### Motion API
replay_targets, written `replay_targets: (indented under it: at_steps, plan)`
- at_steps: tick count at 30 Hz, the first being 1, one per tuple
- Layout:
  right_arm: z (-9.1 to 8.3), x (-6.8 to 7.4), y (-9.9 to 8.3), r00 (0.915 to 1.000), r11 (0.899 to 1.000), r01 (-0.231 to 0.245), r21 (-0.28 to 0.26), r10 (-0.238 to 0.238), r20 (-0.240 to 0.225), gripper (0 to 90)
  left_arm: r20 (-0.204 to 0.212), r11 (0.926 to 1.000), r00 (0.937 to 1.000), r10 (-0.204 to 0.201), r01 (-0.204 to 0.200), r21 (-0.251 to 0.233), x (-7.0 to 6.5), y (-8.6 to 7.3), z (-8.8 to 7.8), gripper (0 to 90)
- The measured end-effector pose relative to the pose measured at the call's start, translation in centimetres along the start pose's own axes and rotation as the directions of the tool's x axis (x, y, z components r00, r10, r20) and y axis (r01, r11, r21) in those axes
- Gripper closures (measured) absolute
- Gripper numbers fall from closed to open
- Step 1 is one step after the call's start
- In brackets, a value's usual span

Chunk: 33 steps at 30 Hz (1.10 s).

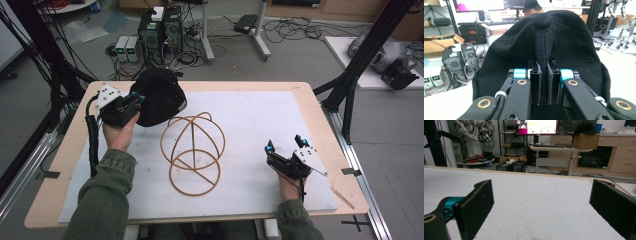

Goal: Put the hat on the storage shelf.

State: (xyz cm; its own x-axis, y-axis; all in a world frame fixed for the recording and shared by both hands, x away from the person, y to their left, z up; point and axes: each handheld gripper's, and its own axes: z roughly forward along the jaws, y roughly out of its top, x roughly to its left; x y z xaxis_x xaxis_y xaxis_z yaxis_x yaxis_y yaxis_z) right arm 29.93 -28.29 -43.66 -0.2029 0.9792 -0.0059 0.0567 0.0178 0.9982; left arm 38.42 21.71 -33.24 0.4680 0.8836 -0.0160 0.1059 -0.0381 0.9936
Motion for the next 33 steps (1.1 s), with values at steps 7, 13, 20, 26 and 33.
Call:
replay_targets:
  at_steps: [7, 13, 20, 26, 33]
  plan:
    - [0.0, 0.0, 0.0, 1.0, 1.0, -0.005, 0.0, 0.005, -0.003, 4.7, -0.007, 0.9995, 0.9998, 0.017, -0.017, -0.027, -0.1, 1.6, -0.5, 84.2]
    - [0.0, 0.0, 0.1, 0.9999, 1.0, -0.011, 0.0, 0.011, -0.006, 4.7, -0.003, 0.9978, 0.9995, 0.03, -0.03, -0.058, -0.4, 3.2, -1.0, 84.2]
    - [0.0, 0.1, 0.1, 0.9999, 1.0, -0.007, -0.002, 0.007, -0.009, 4.8, 0.041, 0.9963, 0.9991, 0.01, -0.007, -0.086, -0.7, 4.4, -1.5, 84.2]
    - [0.0, 0.2, 0.1, 0.9999, 1.0, -0.005, -0.002, 0.005, -0.013, 4.8, 0.101, 0.9937, 0.9947, -0.016, 0.027, -0.109, -0.7, 4.9, -1.9, 84.2]
    - [0.0, 0.2, 0.1, 0.9999, 1.0, -0.003, 0.0, 0.003, -0.015, 4.8, 0.21, 0.9871, 0.9766, -0.047, 0.077, -0.14, -0.5, 5.4, -2.3, 84.2]
